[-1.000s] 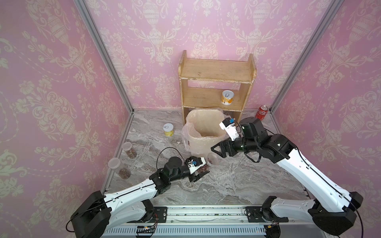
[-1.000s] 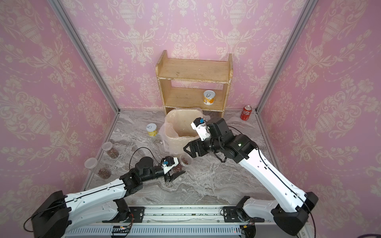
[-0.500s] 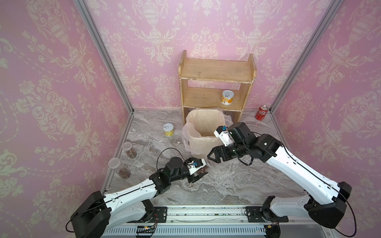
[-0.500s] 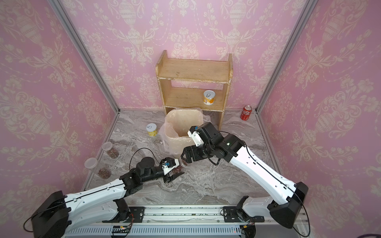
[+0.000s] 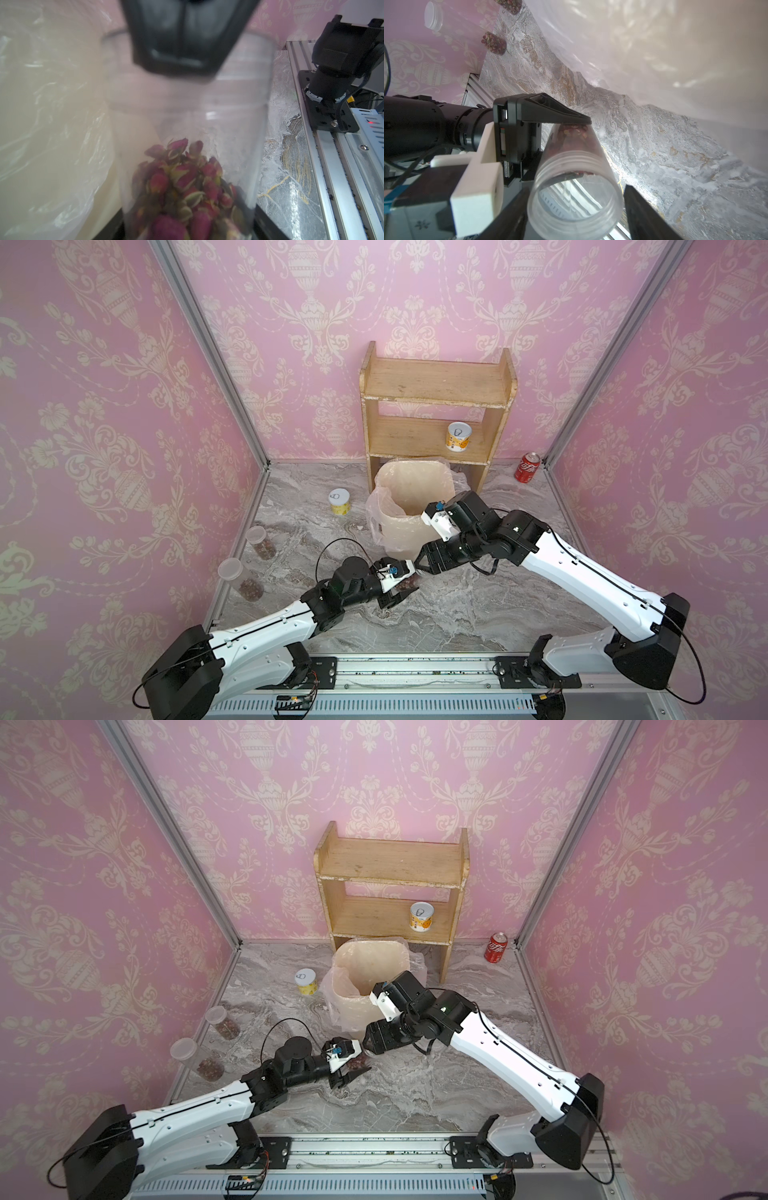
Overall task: Empty the moldy dried flower tea in the jars
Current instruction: Unscrew the lid from the jar.
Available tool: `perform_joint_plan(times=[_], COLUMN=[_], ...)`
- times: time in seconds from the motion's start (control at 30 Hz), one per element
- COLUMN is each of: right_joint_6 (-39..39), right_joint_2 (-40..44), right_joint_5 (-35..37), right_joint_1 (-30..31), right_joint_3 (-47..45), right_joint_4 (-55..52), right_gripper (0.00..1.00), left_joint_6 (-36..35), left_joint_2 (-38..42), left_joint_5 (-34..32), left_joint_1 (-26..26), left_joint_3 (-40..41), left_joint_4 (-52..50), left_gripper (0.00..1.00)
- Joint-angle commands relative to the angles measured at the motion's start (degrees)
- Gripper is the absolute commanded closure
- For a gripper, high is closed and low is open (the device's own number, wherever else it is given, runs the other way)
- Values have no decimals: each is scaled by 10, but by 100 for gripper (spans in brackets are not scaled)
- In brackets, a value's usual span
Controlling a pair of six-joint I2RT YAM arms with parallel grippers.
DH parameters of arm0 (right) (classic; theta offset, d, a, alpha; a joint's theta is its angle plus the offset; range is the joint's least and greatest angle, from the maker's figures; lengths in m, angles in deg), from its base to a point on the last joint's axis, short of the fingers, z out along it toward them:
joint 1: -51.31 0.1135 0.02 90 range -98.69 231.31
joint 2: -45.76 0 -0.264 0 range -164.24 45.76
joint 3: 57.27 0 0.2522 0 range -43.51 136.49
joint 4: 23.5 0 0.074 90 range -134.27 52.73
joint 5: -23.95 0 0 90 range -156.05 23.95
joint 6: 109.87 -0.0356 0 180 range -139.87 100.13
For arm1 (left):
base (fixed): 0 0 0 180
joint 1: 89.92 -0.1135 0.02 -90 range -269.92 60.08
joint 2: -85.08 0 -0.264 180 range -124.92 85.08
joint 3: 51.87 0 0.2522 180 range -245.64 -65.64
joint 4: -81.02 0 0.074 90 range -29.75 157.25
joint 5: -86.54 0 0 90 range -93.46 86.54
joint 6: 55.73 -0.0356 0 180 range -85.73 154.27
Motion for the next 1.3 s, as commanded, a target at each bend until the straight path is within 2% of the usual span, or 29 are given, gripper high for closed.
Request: perform_joint_plan(times=[0.0,0.17,0.23,0.3,0.43,0.5,0.67,0.77,0.93,1.1,1.13,1.17,1.27], right_joint_6=[14,59,114,196,452,565,738,799,827,809,796,780,692], right_joint_2=[-6,-17,-21,-22,-9,-2,-4,-10,-15,2,7,14,47], right_joint_5=[-7,-30,-45,-50,-59,-42,7,25,31,30,27,18,-22], right_joint_1=[6,12,13,20,42,52,59,65,70,71,71,70,60], right_joint_3=[-6,-1,7,16,11,12,28,42,49,28,27,26,20], right_joint_4=[-8,-6,-5,-13,-39,-51,-69,-87,-90,-54,-45,-35,8], right_gripper=[35,47,50,51,51,54,55,55,53,44,40,30,17], left_joint_6=[-9,-2,1,4,11,17,32,37,40,39,39,38,33], left_joint_2=[13,11,8,6,-1,-5,-11,-12,-16,-20,-20,-19,-16], left_joint_5=[-2,4,14,28,67,83,114,130,137,137,136,133,121], left_joint_1=[-3,-3,-3,-3,-3,-3,-3,-4,-5,-5,-6,-5,-6], left_joint_3=[-14,-11,-10,-10,-11,-11,-9,-8,-7,-8,-7,-7,-6], left_joint_4=[5,14,17,17,17,18,26,31,36,39,39,39,35], left_gripper=[68,68,68,68,68,68,68,68,68,67,67,67,67])
